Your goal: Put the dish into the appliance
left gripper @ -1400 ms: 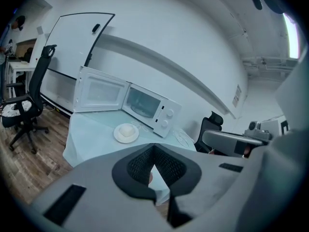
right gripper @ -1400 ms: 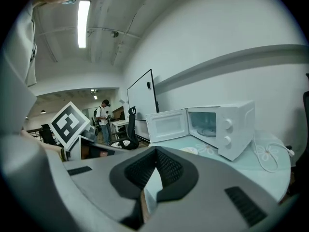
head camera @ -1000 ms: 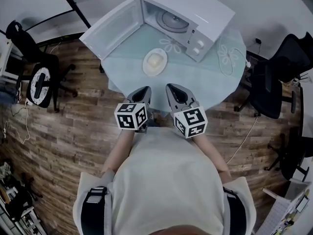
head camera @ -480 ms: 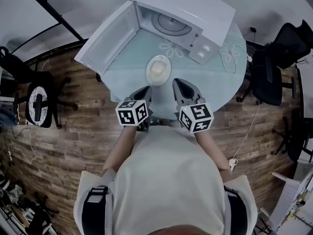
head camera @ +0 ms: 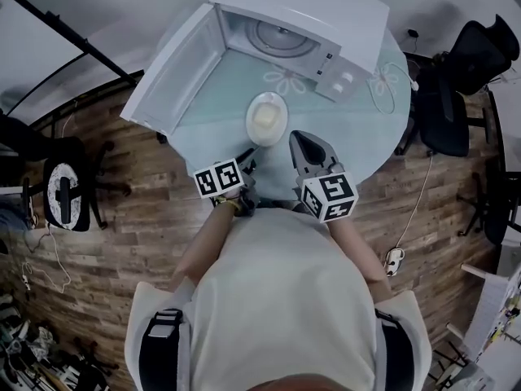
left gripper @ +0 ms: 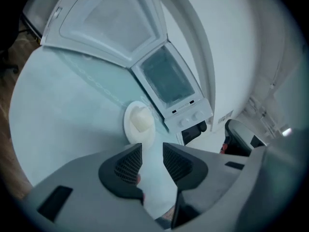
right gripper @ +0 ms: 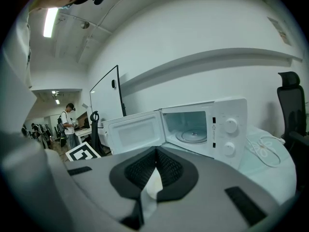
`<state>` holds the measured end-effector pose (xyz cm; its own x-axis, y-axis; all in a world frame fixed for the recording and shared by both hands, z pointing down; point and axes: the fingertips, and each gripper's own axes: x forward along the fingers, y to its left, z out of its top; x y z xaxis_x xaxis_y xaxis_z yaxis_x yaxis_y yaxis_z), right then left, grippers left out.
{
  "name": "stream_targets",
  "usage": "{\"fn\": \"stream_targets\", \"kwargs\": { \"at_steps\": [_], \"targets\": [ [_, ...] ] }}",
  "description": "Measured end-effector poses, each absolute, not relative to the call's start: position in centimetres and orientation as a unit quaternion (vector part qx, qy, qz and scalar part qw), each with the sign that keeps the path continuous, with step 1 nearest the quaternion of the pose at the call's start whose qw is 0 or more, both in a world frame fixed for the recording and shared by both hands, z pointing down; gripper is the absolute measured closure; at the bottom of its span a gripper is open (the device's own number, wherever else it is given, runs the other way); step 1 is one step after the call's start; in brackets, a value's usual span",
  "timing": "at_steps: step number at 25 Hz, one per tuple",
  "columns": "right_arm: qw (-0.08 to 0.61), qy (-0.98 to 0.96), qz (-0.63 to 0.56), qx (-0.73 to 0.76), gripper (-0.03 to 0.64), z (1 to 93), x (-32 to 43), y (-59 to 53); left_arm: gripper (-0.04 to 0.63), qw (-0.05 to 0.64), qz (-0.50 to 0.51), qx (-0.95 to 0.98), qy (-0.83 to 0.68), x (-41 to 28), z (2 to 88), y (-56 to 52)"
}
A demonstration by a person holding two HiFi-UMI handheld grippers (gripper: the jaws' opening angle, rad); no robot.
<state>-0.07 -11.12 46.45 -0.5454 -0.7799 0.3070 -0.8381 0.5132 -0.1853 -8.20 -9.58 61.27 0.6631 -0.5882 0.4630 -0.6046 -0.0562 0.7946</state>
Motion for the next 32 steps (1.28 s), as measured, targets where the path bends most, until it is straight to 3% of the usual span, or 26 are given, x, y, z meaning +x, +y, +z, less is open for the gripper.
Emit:
{"fn": "stream_targets", "kwargs": {
  "at_steps": [3, 16, 32],
  "targets": [
    [0.094, -0.858, 0.162, 0.478, 0.611, 46.9, -0.1, -11.1, 0.46, 0.576, -0.001, 0.715, -0.396, -8.2, 62.6, -9.7],
    [0.112, -0.866, 0.154, 0.462, 0.611, 47.5, -0.7, -12.5, 0.453, 0.675, -0.065, 0.624, -0.388, -8.5, 66.2, -11.9],
    [0.122, -0.863, 0.158, 0.464, 0.611, 48.5, 1.1, -14.6, 0.453, 0.716, -0.098, 0.567, -0.395, -7.5, 66.9, -13.6]
  ]
}}
